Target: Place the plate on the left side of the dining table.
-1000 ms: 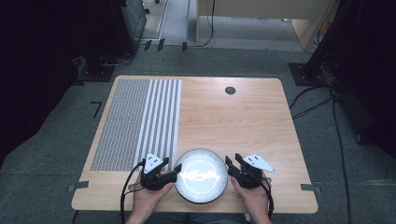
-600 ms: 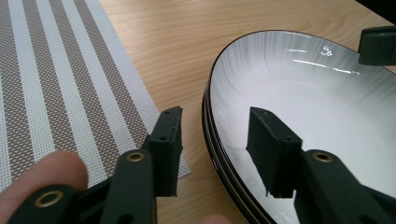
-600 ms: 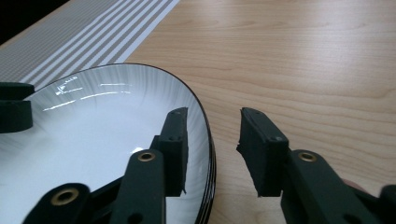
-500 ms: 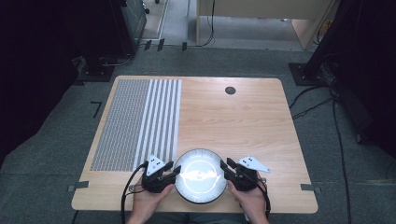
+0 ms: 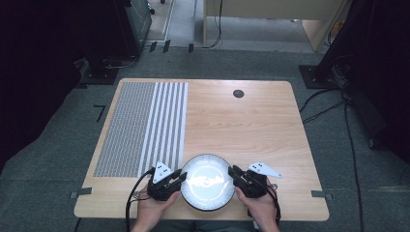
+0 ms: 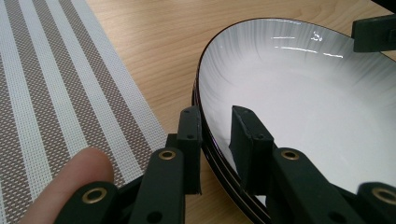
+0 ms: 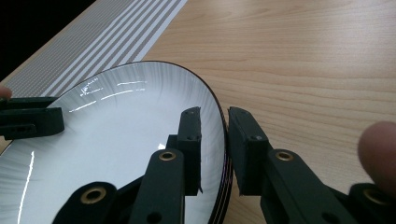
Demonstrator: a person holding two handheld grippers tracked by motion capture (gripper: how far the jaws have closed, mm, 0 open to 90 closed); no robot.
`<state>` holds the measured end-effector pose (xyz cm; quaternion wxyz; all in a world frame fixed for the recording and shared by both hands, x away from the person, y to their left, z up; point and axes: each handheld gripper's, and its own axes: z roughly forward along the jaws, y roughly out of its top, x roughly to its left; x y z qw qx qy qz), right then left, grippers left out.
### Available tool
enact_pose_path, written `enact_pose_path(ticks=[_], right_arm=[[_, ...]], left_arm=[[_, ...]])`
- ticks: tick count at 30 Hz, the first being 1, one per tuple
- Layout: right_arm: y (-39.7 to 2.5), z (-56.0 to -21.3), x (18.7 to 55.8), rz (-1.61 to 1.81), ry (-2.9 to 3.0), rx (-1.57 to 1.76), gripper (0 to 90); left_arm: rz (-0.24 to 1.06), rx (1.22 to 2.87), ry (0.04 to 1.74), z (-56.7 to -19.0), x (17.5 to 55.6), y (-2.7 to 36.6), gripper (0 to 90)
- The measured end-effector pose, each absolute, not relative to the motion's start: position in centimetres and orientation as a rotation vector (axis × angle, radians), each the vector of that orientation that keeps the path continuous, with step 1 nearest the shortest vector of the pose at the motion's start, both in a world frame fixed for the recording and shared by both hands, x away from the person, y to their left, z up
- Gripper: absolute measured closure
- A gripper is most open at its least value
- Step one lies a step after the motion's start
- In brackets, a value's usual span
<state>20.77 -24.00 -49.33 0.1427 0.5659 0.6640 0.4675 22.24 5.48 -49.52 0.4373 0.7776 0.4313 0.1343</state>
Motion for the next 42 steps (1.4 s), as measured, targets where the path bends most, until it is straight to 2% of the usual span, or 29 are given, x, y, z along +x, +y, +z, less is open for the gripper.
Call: enact_pose_path(ticks=[8,12,31,42], right_arm=[[-24.2,-49.2,20.6,1.297,1.950,1.688,77.4],[-24.5,-49.2,20.7,1.285,1.957,1.762,82.4],[-25.1,-49.5,21.2,1.361,1.939,1.823,84.3],[-25.6,-49.9,21.4,1.442,1.890,1.913,84.2]], left_arm=[[0.333,1.932,1.071,-49.5,22.2,5.5,74.1],[0.338,1.931,1.071,-49.5,22.2,5.5,74.3],[0.356,1.934,1.065,-49.6,22.0,5.4,73.8],[0.335,1.947,1.054,-49.9,22.2,5.3,68.0]])
